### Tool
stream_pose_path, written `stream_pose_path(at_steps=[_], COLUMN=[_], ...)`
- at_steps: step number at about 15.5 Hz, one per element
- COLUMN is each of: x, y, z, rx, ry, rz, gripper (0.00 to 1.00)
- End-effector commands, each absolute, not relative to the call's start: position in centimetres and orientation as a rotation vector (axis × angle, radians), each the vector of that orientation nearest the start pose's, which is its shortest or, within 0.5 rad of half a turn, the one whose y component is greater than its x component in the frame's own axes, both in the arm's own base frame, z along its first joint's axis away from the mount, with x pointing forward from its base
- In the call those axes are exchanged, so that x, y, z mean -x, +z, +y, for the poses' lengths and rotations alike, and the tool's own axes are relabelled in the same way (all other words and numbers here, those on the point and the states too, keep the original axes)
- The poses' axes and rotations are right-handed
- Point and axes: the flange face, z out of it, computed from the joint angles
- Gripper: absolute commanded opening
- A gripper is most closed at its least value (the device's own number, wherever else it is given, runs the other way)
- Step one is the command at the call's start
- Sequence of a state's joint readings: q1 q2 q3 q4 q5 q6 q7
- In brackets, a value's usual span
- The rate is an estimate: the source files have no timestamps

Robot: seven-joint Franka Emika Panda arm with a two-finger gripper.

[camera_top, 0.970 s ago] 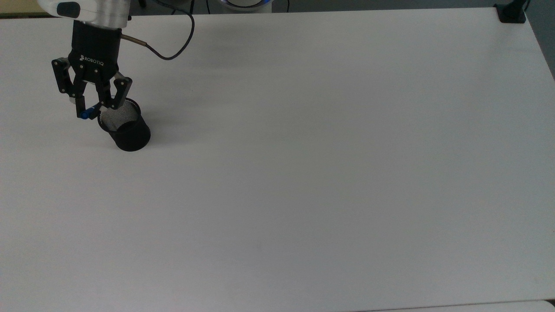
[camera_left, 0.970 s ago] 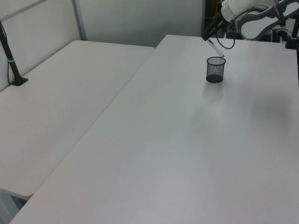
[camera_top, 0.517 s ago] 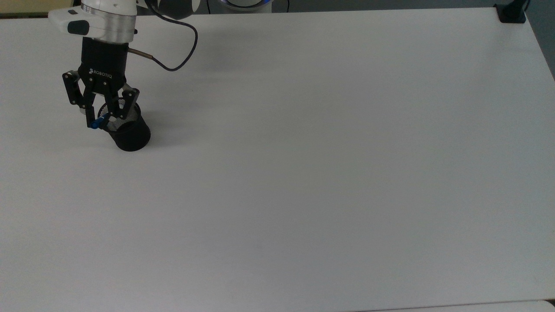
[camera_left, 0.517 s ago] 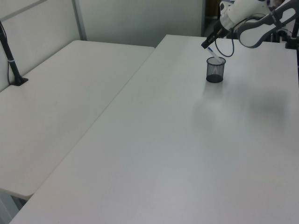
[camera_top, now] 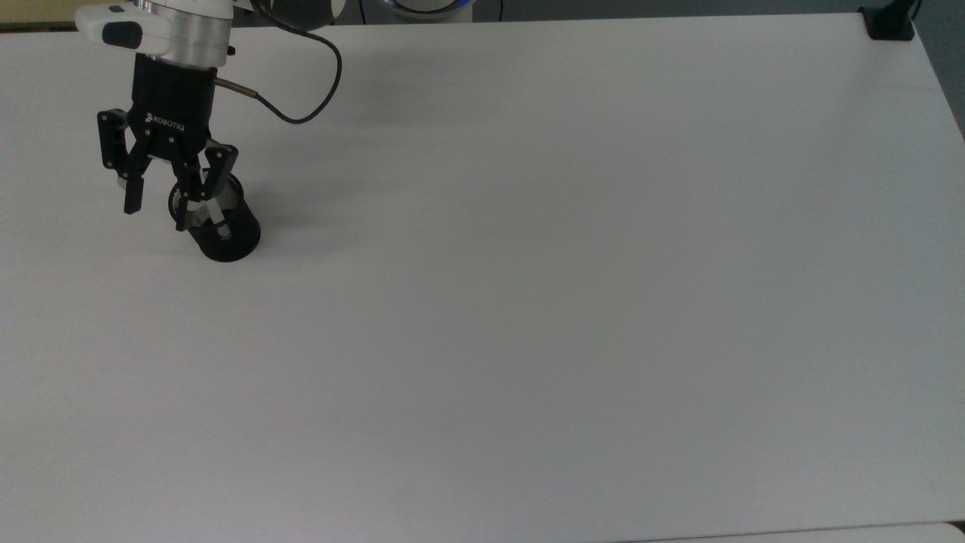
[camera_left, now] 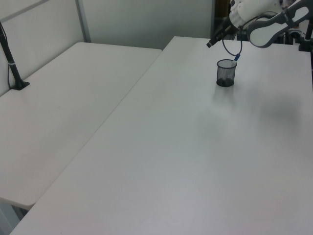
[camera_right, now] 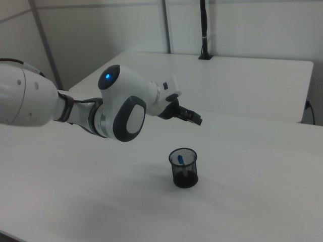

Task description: Insert the marker

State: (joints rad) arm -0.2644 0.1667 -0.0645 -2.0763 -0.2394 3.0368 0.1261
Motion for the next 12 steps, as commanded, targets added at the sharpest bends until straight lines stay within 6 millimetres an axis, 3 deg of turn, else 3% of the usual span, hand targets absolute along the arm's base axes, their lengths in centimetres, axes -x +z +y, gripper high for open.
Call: stream_pose_path(at_steps=[1,4,8,12], x=[-59.1,-58.3,-58.6,-57.4], y=[46.9,50.3,54.8,59.0], z=[-16.9,-15.3,-11.4,-8.8], rx=[3.021,3.089,3.190,3.149], ry=[-1.251,-1.095,-0.717,-0.341], rz=[0.465,0.469,0.472,0.518], gripper=[1.00,1.00,1.00,1.00])
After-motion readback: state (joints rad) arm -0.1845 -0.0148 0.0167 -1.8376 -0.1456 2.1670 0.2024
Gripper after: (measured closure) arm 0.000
